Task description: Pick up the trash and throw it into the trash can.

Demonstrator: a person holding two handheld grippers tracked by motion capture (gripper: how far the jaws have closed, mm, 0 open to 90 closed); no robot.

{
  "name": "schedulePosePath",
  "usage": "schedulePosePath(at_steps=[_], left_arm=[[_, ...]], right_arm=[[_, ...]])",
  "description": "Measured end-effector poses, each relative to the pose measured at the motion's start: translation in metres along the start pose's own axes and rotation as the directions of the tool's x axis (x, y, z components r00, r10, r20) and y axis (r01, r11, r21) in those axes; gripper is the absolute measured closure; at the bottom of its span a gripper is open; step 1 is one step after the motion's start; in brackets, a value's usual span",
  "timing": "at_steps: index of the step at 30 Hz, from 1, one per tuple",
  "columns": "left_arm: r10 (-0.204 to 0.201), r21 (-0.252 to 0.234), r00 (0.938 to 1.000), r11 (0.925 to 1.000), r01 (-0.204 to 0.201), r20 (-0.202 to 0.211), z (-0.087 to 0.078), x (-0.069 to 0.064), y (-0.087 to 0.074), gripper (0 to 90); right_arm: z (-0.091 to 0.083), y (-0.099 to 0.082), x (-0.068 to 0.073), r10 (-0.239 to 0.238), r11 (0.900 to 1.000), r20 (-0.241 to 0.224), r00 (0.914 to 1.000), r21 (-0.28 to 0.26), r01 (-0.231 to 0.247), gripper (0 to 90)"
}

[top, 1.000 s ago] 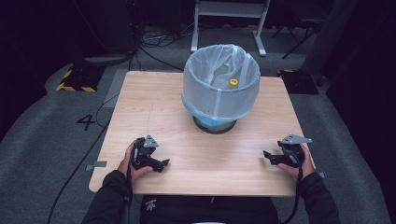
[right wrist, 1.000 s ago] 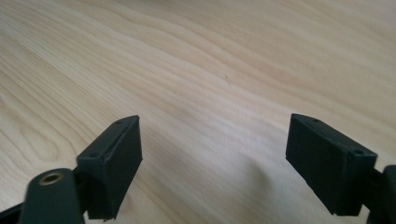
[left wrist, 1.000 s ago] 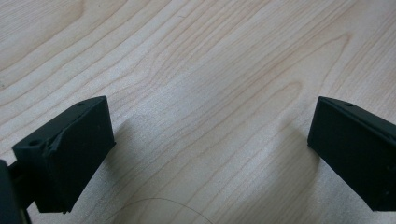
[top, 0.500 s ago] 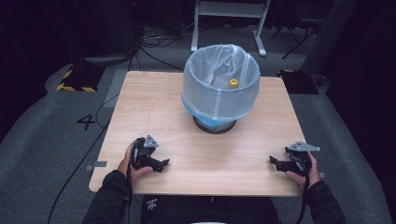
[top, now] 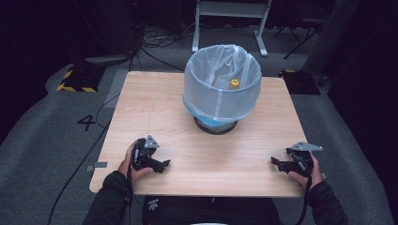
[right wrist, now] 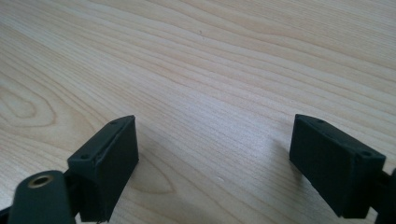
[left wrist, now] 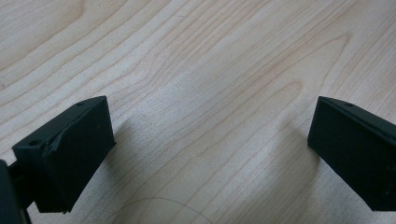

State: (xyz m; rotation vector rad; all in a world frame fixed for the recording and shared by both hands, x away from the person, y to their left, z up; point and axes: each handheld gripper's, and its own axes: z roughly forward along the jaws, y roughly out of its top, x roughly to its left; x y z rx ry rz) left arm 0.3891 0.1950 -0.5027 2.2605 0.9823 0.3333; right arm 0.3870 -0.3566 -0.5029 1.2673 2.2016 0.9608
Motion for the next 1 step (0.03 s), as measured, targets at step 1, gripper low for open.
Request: schedulePosePath(at_steps=[1], left_arm=[[-0.005, 0.000, 1.0000, 1.0000, 0.005, 0.002, 0.0001, -0.0003, -0.0001, 0.5]], right_arm=[[0.0000, 0.0000, 0.0000, 0.000, 1.0000, 0.000, 1.0000, 0.000, 0.000, 15.6]])
